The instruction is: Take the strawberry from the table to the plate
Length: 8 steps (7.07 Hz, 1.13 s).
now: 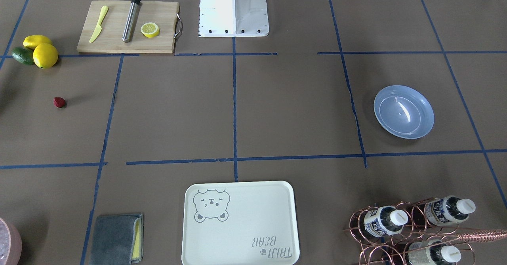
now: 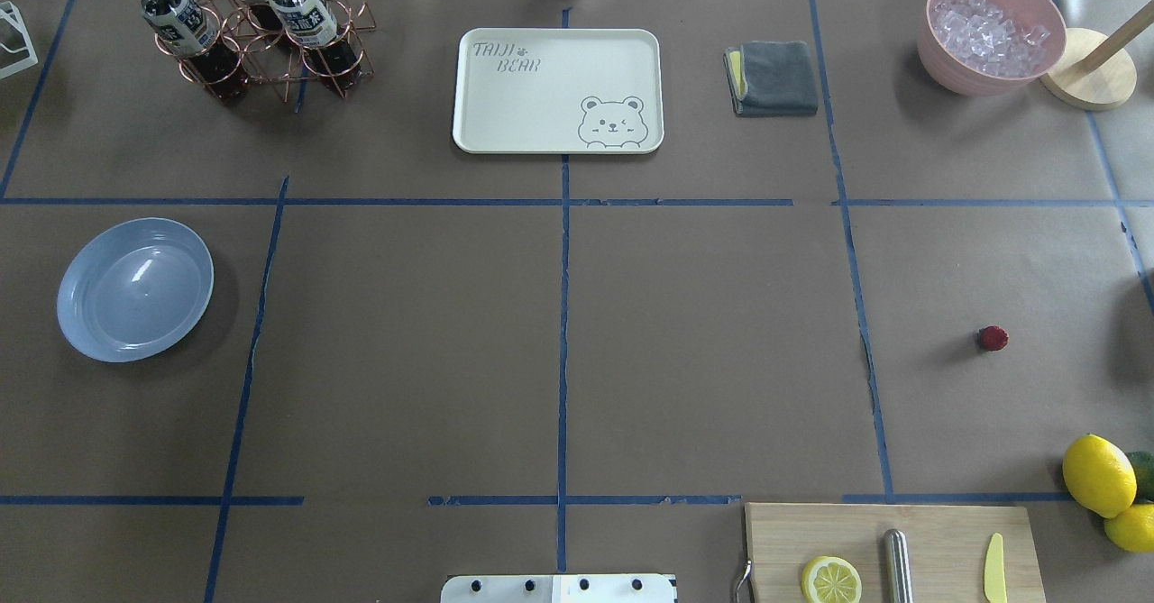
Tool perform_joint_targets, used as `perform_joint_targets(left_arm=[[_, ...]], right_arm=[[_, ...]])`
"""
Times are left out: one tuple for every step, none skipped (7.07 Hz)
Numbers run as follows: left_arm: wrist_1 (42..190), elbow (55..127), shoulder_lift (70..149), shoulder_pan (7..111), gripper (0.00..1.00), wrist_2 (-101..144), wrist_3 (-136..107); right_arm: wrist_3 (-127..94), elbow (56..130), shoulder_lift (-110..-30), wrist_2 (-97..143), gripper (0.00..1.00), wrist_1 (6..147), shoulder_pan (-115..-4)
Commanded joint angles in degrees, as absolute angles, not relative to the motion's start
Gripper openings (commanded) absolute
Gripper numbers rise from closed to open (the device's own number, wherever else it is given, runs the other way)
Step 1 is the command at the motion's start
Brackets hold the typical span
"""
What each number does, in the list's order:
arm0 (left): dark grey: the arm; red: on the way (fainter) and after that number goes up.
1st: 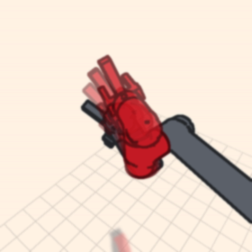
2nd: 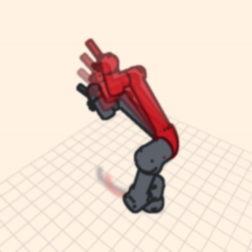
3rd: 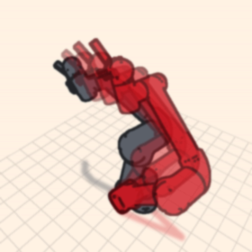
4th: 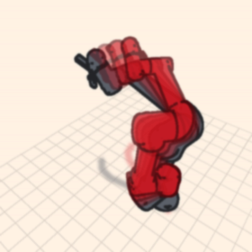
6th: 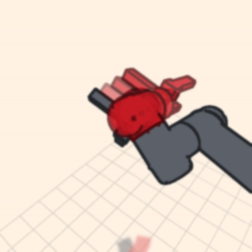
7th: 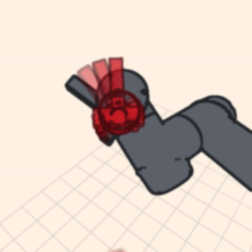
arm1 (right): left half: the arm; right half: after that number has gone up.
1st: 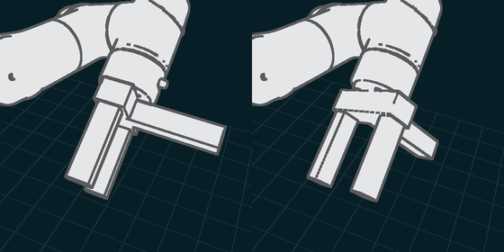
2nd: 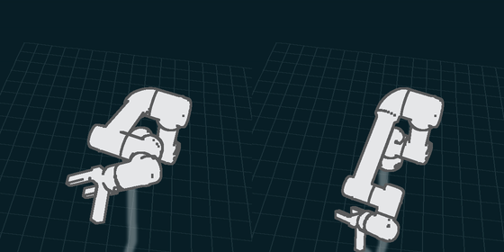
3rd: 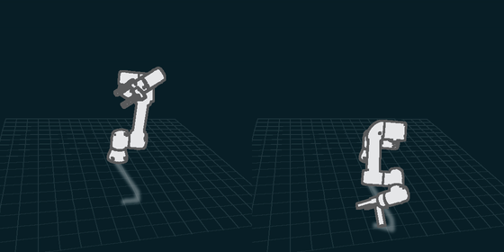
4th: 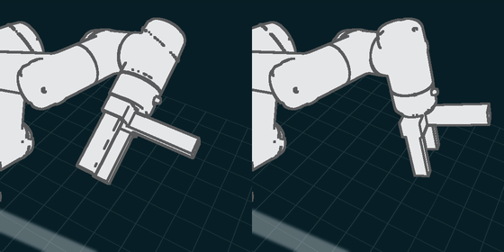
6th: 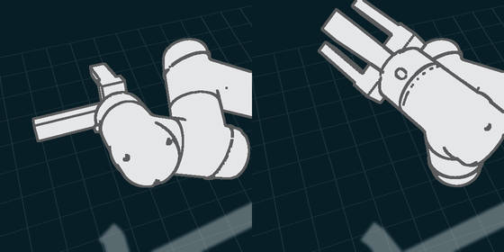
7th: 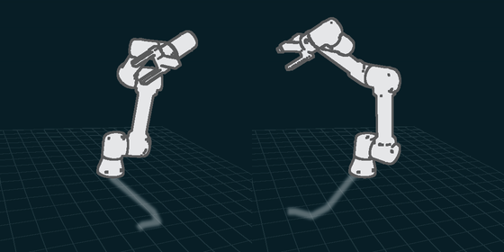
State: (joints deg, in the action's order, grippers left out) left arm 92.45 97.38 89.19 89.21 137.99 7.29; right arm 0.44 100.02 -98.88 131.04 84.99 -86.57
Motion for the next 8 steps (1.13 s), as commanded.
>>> perform_joint_targets(left_arm=[[92.4, 97.3, 89.1, 89.2, 1.00, 138.0, 7.4], [92.5, 97.3, 89.0, 89.1, 1.00, 138.1, 7.4], [92.5, 97.3, 88.9, 89.1, 1.00, 138.0, 7.4], [92.5, 97.3, 88.9, 88.6, 1.00, 137.9, 7.3], [93.3, 97.5, 89.4, 86.9, 1.00, 137.9, 7.3], [96.1, 98.3, 89.6, 84.7, 1.00, 138.0, 7.5], [106.2, 97.6, 90.3, 84.3, 1.00, 138.0, 6.7], [116.8, 97.6, 90.3, 84.2, 1.00, 137.4, 6.6]], right_arm=[[0.4, 100.0, -98.8, 131.0, 1.00, 85.0, -86.5], [0.4, 100.0, -98.8, 131.1, 1.00, 85.0, -86.4], [0.4, 100.4, -98.6, 132.3, 1.00, 85.0, -86.4], [0.4, 101.9, -98.6, 134.4, 1.00, 85.0, -86.4], [-0.1, 102.1, -97.8, 134.7, 1.00, 84.9, -86.4], [-0.3, 102.0, -93.8, 134.6, 1.00, 85.0, -86.4], [-0.4, 102.2, -92.7, 134.6, 1.00, 84.3, -86.4], [-0.5, 101.7, -92.5, 134.6, 1.00, 79.7, -86.4]])
